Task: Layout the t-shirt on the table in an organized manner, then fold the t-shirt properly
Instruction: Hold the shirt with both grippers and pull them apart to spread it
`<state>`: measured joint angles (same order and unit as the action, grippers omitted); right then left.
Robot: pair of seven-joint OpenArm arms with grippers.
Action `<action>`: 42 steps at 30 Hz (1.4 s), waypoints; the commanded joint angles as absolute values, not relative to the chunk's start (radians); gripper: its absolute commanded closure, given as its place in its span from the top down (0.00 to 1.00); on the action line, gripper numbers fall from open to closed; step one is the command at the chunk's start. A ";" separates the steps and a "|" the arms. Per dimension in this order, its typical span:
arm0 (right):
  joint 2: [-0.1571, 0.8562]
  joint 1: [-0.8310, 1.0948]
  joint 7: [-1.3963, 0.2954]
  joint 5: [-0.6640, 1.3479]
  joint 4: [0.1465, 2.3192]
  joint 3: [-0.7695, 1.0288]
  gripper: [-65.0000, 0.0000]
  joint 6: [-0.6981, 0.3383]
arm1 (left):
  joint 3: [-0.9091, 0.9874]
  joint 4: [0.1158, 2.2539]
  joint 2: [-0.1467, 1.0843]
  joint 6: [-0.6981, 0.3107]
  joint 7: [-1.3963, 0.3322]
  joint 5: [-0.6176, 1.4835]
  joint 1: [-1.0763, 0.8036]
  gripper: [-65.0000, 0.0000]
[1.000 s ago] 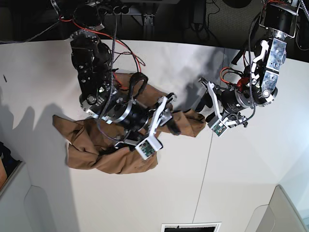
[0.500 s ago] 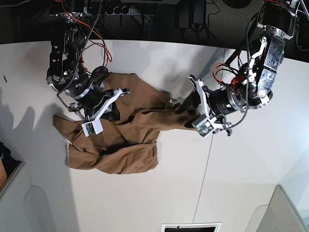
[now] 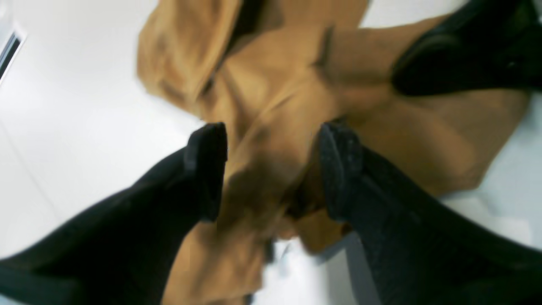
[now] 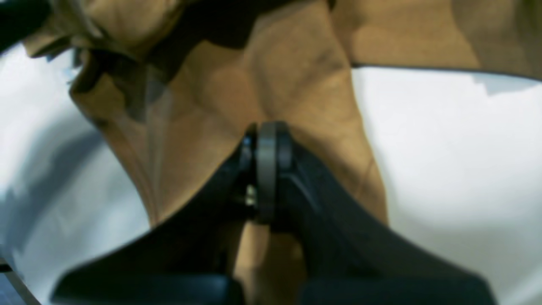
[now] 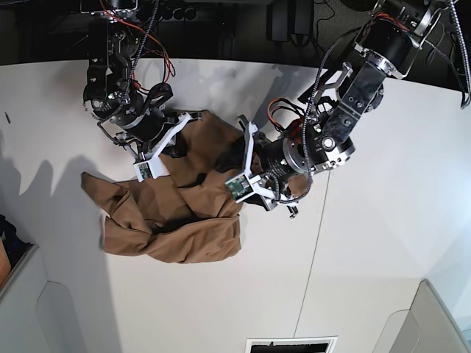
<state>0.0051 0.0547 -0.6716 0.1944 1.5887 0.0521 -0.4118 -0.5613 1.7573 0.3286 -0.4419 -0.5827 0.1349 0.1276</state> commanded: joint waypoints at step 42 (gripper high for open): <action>0.136 0.150 -0.696 0.170 1.549 0.053 0.00 -0.397 | -0.550 1.592 0.514 -0.176 -0.682 -0.097 0.343 0.00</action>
